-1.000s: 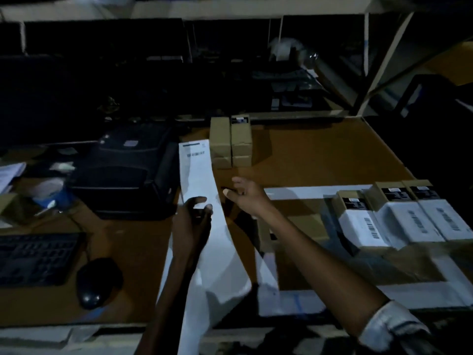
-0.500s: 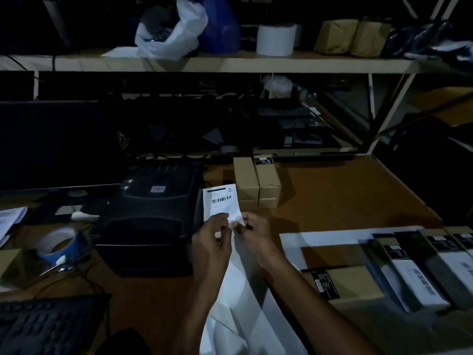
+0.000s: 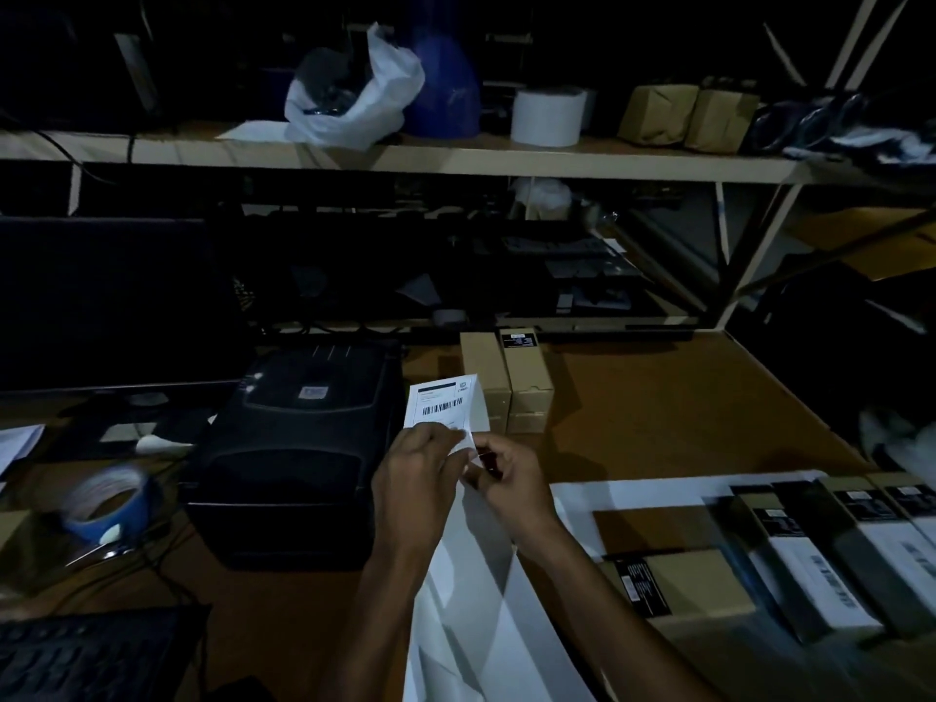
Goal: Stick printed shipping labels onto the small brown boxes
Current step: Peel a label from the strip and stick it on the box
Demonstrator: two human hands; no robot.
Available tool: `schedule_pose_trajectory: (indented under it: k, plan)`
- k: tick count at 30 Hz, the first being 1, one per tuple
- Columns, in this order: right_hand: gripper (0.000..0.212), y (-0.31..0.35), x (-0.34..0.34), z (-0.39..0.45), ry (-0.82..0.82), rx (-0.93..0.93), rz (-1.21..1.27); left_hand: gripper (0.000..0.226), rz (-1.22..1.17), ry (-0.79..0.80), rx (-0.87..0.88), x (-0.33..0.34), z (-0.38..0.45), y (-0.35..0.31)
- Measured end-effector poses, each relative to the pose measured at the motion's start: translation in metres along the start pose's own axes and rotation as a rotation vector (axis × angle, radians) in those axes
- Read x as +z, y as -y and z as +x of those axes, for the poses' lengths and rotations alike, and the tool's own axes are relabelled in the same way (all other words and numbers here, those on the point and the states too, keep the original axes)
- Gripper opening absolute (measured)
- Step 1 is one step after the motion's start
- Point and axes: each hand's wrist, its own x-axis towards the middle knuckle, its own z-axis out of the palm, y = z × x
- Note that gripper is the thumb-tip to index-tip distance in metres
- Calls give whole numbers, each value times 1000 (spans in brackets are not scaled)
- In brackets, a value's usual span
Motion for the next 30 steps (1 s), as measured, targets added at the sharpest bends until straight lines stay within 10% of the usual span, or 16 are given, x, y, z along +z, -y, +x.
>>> schedule_pose_trajectory:
  k: [10,30]
  plan:
    - [15,9,-5,6,38,-79,-148,15,225,-34,250,-2,7,10]
    - [20,-10,-8,-40,52,32,-118,10,206,124,137,2,-36,-1]
